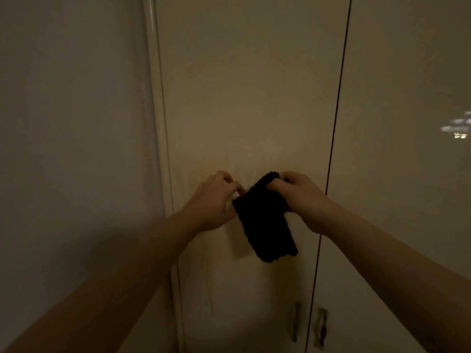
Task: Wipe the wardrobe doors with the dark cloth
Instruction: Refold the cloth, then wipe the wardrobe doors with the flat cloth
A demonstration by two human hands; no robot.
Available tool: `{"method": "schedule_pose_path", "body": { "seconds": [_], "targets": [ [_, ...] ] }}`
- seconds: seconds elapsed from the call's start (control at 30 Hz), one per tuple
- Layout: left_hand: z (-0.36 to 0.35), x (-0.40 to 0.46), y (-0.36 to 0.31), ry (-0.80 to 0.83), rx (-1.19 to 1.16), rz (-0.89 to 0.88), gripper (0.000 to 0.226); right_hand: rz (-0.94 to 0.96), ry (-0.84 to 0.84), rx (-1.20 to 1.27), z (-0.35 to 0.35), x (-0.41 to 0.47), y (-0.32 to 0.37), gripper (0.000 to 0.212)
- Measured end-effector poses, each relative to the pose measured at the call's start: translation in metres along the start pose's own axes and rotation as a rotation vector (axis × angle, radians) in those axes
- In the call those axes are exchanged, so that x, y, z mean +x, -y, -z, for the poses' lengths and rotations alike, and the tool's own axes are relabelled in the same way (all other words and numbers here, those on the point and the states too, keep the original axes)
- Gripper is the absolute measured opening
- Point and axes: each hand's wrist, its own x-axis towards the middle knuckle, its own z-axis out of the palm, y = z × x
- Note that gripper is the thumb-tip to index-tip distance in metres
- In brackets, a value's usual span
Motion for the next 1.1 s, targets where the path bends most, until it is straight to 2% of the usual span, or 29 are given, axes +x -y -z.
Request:
{"method": "schedule_pose_path", "body": {
  "seconds": [0.07,0.2,0.27,0.37,0.43,0.5,0.6,0.73,0.9,1.0,1.1],
  "targets": [
    [0.005,0.006,-0.004,0.135,-0.061,0.043,0.044,-0.034,-0.070,0.101,-0.008,0.004,0.010,0.016],
    [0.033,0.012,-0.031,0.101,-0.894,0.295,0.031,-0.070,-0.160,0.242,-0.022,0.008,0.023,0.019],
    [0.041,0.013,-0.041,0.126,-1.071,0.312,0.030,-0.050,-0.186,0.264,-0.029,0.009,0.027,0.019],
    [0.040,0.012,-0.040,0.108,-1.152,0.202,0.031,-0.006,-0.158,0.276,-0.036,0.009,0.031,0.020],
    [0.034,0.014,-0.032,0.049,-1.143,0.196,0.036,0.051,-0.108,0.202,-0.036,0.007,0.032,0.022],
    [0.031,0.015,-0.027,-0.016,-1.131,0.228,0.033,0.137,-0.113,0.015,-0.033,0.009,0.025,0.027],
    [0.032,0.018,-0.026,-0.021,-1.133,0.294,0.023,0.154,-0.185,-0.353,-0.025,0.010,0.005,0.041],
    [0.032,0.021,-0.027,-0.018,-1.200,0.412,0.016,0.212,-0.263,-0.528,-0.021,-0.006,-0.019,0.062],
    [0.025,0.033,-0.050,0.053,-1.207,0.402,0.020,0.530,-0.345,-0.680,-0.029,-0.037,-0.035,0.054],
    [0.024,0.049,-0.073,0.093,-1.227,0.334,0.023,0.510,-0.366,-0.750,-0.021,-0.038,-0.049,0.059],
    [0.023,0.066,-0.092,0.129,-1.302,0.270,0.031,0.518,-0.456,-0.850,0.000,-0.028,-0.058,0.058]
  ]
}}
